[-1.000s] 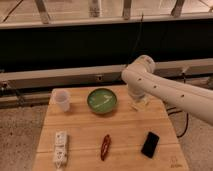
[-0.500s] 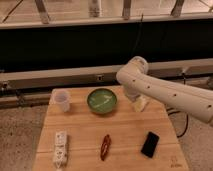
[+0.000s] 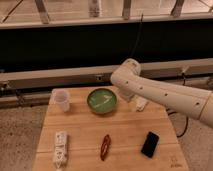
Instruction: Drag the ceramic bowl in a circle
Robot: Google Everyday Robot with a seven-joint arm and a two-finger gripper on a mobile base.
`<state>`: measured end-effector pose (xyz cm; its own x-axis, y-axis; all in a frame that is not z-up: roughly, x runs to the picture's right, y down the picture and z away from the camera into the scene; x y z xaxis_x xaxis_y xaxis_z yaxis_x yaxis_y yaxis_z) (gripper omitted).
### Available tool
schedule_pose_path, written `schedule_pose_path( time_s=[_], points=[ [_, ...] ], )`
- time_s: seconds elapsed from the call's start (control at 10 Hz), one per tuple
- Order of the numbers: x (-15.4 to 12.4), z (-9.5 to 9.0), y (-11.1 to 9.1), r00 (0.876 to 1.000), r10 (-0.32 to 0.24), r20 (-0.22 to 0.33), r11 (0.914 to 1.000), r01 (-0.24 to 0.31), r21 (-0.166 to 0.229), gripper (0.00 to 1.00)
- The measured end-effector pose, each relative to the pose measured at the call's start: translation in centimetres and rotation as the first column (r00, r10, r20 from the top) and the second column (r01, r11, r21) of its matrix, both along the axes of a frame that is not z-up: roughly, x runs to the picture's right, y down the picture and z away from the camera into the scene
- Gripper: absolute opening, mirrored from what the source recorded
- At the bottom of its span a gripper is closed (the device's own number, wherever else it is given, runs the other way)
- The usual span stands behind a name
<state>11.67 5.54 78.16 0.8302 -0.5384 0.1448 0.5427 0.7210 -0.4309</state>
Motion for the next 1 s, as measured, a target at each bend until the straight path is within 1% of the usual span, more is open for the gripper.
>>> schedule_pose_path(
  time_s=[0.3, 0.5, 0.7, 1.0],
  points=[
    [-1.3, 1.8, 0.9, 0.999, -0.031, 0.03, 0.9995, 0.031, -0.006, 0.8],
    [-1.7, 2.5, 1.3, 0.999, -0.036, 0.04, 0.9993, 0.036, -0.01, 0.8],
    [-1.9, 3.9, 2.7, 0.997, -0.038, 0.061, 0.9988, 0.04, -0.029, 0.8],
    [-3.0, 5.3, 4.3, 0.995, -0.043, 0.095, 0.9969, 0.049, -0.061, 0.8]
  ],
)
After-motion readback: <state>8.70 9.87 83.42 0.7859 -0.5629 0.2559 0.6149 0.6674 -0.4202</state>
